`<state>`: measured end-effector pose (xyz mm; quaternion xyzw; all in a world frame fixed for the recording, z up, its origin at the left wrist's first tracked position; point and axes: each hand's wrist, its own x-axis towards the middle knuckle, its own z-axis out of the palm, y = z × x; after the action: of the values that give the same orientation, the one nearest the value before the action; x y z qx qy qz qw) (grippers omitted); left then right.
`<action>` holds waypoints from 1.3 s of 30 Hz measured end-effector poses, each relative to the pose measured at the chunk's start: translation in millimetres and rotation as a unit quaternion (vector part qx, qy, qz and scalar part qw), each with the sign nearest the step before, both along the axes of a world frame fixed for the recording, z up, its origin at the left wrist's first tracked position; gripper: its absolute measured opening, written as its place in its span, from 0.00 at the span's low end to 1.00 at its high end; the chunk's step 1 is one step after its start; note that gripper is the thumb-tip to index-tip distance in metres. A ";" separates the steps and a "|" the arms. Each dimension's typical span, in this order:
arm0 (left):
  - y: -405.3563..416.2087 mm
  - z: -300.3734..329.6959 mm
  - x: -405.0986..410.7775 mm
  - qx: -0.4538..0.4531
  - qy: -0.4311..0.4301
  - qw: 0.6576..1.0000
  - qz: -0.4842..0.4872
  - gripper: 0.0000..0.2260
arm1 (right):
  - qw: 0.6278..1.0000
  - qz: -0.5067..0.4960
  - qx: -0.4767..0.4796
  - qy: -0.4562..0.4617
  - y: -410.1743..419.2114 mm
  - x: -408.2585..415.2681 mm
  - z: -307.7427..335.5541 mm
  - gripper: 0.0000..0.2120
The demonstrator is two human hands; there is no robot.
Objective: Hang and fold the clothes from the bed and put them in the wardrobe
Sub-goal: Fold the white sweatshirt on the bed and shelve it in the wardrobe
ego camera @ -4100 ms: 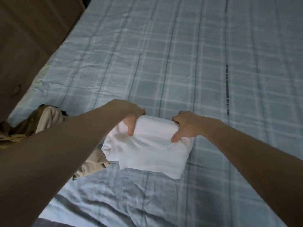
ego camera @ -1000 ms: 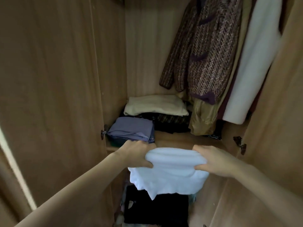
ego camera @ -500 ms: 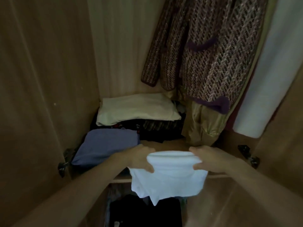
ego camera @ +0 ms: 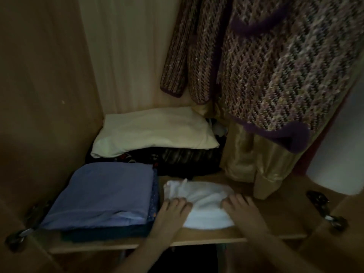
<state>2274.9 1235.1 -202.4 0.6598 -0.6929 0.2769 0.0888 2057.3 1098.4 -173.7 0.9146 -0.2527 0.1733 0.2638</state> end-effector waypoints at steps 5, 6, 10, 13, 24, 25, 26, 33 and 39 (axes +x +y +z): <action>26.4 10.6 -17.0 0.105 0.080 0.991 -0.002 0.23 | 0.993 0.007 0.115 -0.013 15.5 -25.2 -4.0 0.16; 28.7 22.1 -18.8 0.111 0.097 0.989 -0.003 0.22 | 0.992 0.007 0.125 -0.011 17.8 -23.7 6.5 0.18; 3.3 56.8 -40.1 0.019 0.156 0.988 -0.012 0.11 | 0.980 -0.029 0.189 -0.046 18.0 11.0 20.4 0.19; -28.7 33.4 -46.8 0.050 0.169 0.984 0.026 0.14 | 0.964 -0.089 0.251 0.003 11.1 34.7 -3.3 0.25; -62.4 -11.5 5.1 0.133 0.236 0.957 0.105 0.32 | 0.934 -0.154 0.323 -0.022 -0.1 64.9 -23.1 0.36; -68.7 -11.6 10.1 0.141 0.242 0.954 0.108 0.31 | 0.932 -0.154 0.326 -0.027 -5.6 70.7 -24.5 0.36; -74.3 -11.4 14.1 0.146 0.246 0.952 0.111 0.31 | 0.929 -0.155 0.334 -0.032 -10.9 76.6 -24.8 0.36; -83.4 -11.0 17.8 0.091 0.206 0.969 0.101 0.25 | 0.923 -0.144 0.357 -0.028 -32.5 92.8 -26.1 0.37; -54.7 -20.9 3.9 0.086 0.207 0.967 0.121 0.26 | 0.919 -0.117 0.376 0.013 -35.3 86.0 -26.8 0.43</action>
<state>2278.8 1180.4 -223.2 0.7870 -0.5955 0.0819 0.1388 2143.3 1063.1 -200.6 0.9124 -0.4013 0.0217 -0.0781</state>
